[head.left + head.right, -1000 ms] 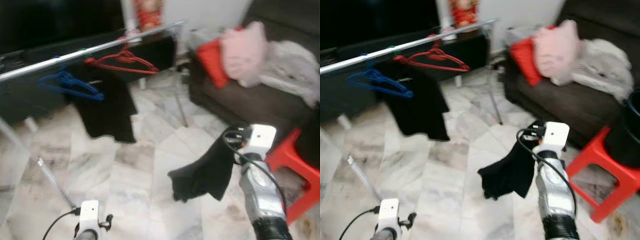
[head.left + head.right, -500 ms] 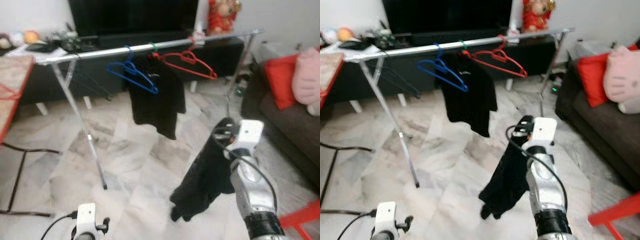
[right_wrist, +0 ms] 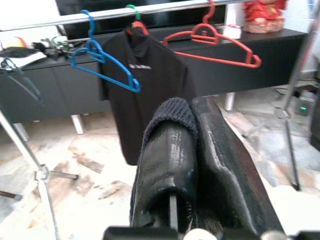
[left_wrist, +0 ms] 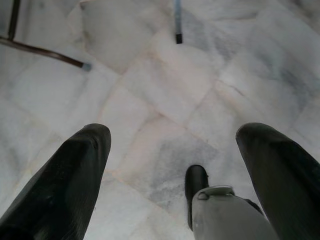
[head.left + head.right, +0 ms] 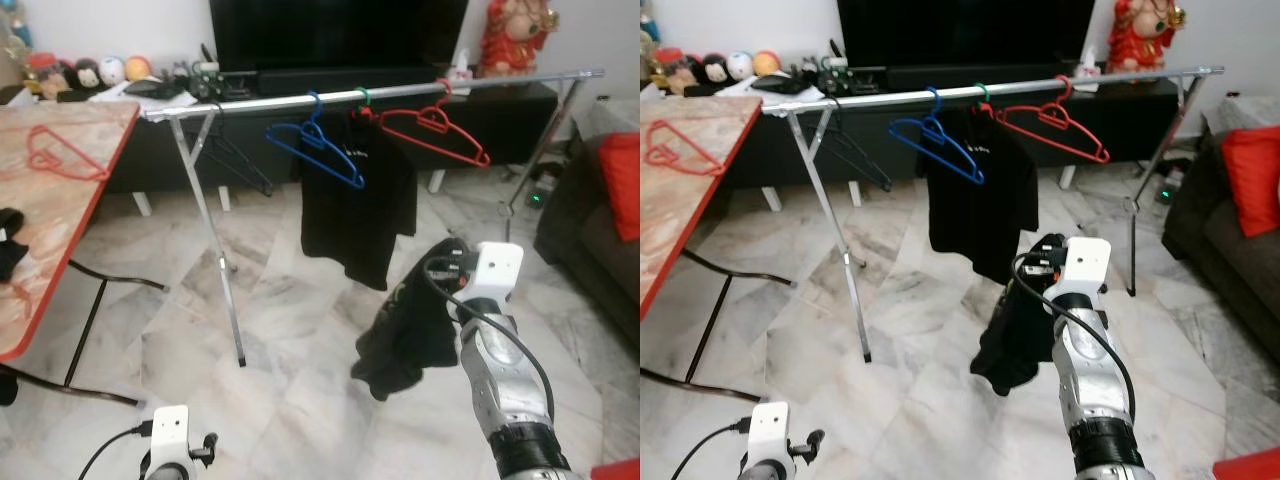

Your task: Hang hanger

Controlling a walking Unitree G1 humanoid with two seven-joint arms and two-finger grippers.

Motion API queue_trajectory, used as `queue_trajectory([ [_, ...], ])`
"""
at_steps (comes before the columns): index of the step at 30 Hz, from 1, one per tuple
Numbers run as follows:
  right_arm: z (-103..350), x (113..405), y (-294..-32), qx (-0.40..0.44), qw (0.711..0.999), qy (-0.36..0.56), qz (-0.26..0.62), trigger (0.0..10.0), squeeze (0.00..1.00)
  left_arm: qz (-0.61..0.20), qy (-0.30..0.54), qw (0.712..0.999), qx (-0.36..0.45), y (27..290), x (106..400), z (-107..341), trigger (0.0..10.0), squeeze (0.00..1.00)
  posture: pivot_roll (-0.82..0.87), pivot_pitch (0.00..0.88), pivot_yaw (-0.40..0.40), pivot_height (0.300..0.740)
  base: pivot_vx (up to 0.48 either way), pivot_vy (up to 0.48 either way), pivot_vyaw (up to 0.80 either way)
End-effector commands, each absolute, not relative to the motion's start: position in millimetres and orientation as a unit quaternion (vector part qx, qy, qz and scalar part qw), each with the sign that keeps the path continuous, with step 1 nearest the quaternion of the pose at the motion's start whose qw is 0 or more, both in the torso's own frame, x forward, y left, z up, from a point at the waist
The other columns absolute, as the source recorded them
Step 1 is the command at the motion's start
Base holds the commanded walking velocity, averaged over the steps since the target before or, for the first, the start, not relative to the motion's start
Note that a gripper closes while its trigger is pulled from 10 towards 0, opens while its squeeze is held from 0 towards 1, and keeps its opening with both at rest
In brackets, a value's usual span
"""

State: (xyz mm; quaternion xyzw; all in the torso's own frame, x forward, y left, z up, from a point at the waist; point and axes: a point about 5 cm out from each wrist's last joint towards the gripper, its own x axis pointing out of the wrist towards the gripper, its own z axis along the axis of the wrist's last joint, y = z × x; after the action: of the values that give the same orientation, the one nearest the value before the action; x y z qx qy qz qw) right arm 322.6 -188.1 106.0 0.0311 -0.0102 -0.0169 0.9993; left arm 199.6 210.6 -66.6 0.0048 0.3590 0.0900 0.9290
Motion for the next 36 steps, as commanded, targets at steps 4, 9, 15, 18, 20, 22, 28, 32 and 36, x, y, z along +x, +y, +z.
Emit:
queue_trajectory([
  [4, 117.0, 327.2, -188.2, 0.032, 0.999, -0.030, -0.016, 10.0, 0.00, 0.087, 0.368, 0.926, 0.007, 210.0, 197.2, -68.5, 10.0, 0.00, -0.08, 0.000, -0.019, 0.716, 0.000, 0.000, 0.00],
  [9, 119.4, 328.7, -185.6, 0.031, 0.999, -0.034, -0.009, 10.0, 0.00, 0.082, 0.365, 0.927, 0.016, 208.6, 197.5, -68.3, 10.0, 0.00, -0.08, 0.000, -0.012, 0.716, 0.000, -0.131, 0.00],
  [15, 117.2, 327.0, -183.2, 0.031, 0.999, -0.033, -0.007, 10.0, 0.00, 0.080, 0.367, 0.927, 0.017, 208.5, 196.6, -68.8, 10.0, 0.00, -0.08, 0.000, -0.008, 0.716, 0.000, -0.314, 0.00],
  [18, 116.4, 326.2, -182.6, 0.031, 0.999, -0.032, -0.006, 10.0, 0.00, 0.077, 0.367, 0.927, 0.018, 208.0, 196.3, -69.1, 10.0, 0.00, -0.09, 0.000, -0.002, 0.716, 0.000, -0.331, 0.00],
  [20, 116.1, 326.0, -182.4, 0.031, 0.999, -0.032, -0.006, 10.0, 0.00, 0.076, 0.367, 0.927, 0.018, 207.8, 196.2, -69.1, 10.0, 0.00, -0.09, 0.000, -0.002, 0.716, 0.000, -0.368, 0.00],
  [22, 115.7, 325.6, -182.2, 0.030, 0.999, -0.032, -0.006, 10.0, 0.00, 0.074, 0.368, 0.927, 0.018, 207.4, 196.1, -69.2, 10.0, 0.00, -0.09, 0.000, 0.000, 0.716, 0.000, -0.266, 0.00],
  [28, 113.2, 324.2, -181.9, 0.027, 0.999, -0.029, -0.003, 10.0, 0.00, 0.073, 0.367, 0.927, 0.019, 207.0, 195.5, -69.5, 10.0, 0.00, -0.09, 0.000, -0.002, 0.716, 0.000, -0.298, 0.00],
  [32, 113.9, 325.6, -182.2, 0.026, 0.999, -0.029, -0.002, 10.0, 0.00, 0.074, 0.366, 0.928, 0.018, 206.5, 195.5, -69.5, 10.0, 0.00, -0.08, 0.000, -0.006, 0.716, 0.000, -0.341, 0.00],
  [36, 113.9, 326.1, -179.8, 0.026, 0.999, -0.029, 0.001, 10.0, 0.00, 0.074, 0.366, 0.928, 0.017, 205.8, 195.3, -69.7, 10.0, 0.00, -0.08, 0.000, -0.009, 0.716, 0.000, -0.312, 0.00],
])
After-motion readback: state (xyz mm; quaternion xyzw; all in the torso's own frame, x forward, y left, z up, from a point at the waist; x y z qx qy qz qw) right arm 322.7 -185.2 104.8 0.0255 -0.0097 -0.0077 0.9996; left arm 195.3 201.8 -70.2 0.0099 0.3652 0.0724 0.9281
